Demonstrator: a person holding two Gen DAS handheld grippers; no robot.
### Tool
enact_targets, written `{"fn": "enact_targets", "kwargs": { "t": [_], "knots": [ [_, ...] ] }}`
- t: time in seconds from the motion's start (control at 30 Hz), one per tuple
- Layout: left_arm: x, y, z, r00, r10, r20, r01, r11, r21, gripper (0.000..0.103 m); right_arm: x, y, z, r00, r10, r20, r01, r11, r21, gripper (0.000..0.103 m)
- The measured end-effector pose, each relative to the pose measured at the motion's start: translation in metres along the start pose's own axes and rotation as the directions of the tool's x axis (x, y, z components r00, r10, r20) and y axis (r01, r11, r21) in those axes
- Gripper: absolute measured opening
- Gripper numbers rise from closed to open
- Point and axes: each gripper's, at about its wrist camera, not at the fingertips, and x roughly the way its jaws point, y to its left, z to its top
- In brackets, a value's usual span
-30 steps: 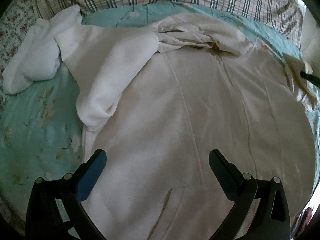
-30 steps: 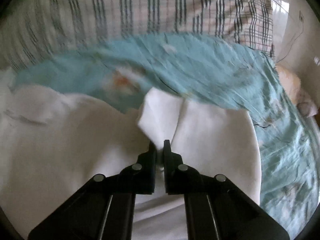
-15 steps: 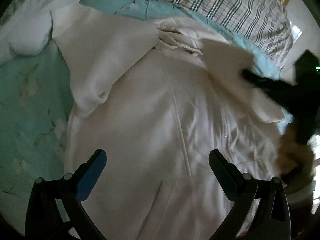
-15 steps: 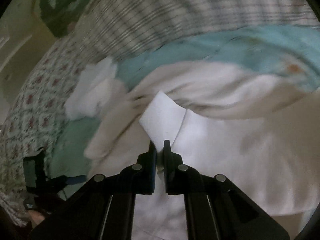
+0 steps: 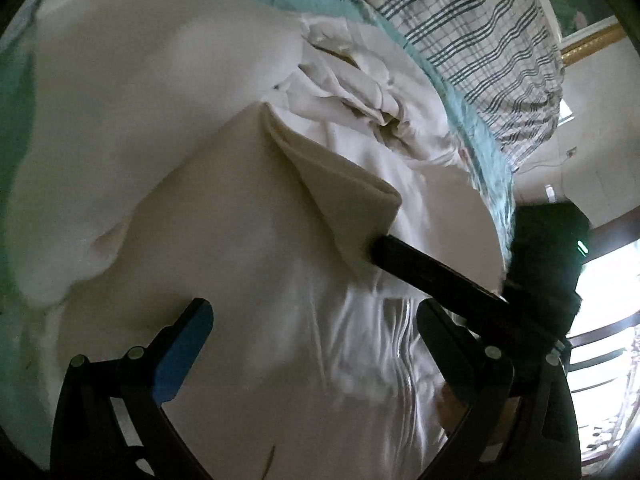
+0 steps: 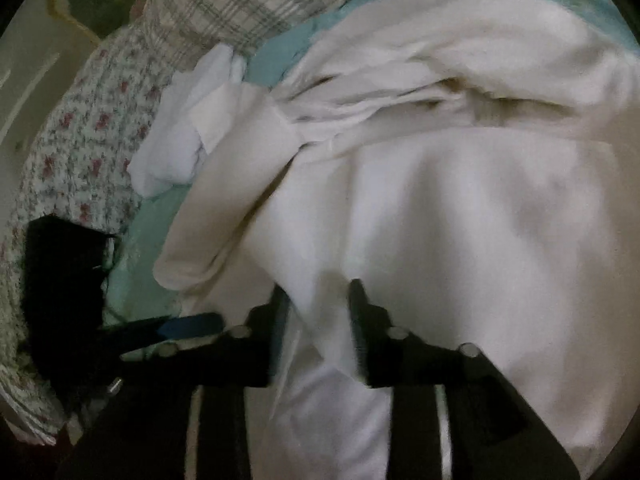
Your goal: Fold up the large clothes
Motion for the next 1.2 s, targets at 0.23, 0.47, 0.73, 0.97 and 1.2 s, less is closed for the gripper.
{"fn": "enact_targets", "kwargs": {
  "t": [0.23, 0.47, 0.73, 0.97, 1.2],
  "knots": [
    [0.030, -0.015, 0.014, 0.999, 0.048, 0.006, -0.048, 0.997, 0.061, 0.094, -0.109, -0.037, -0.023, 0.972, -0.122, 0.202, 0.107, 0.990, 0.087, 0.037],
    [0.047, -0.030, 0.021, 0.988, 0.143, 0.066, -0.152, 0.974, 0.169, 0.005, -0.214, -0.071, -0.048, 0.858, -0.347, 0.379, 0.278, 0.934, 0.225, 0.037],
    [0.015, -0.015, 0.024, 0.941, 0.275, 0.198, -0.309, 0.935, 0.173, 0.004, -0.245, -0.119, -0.045, 0.817, -0.475, 0.327, 0.350, 0.859, 0.374, 0.043],
    [0.015, -0.008, 0.024, 0.939, 0.276, 0.205, -0.309, 0.939, 0.149, 0.005, -0.188, -0.157, -0.024, 0.888, -0.436, 0.144, 0.358, 0.854, 0.379, 0.057],
    [0.020, -0.022, 0.011, 0.945, 0.265, 0.193, -0.302, 0.932, 0.202, 0.005, -0.182, -0.162, -0.014, 0.898, -0.421, 0.124, 0.370, 0.878, 0.304, 0.007]
  ]
}}
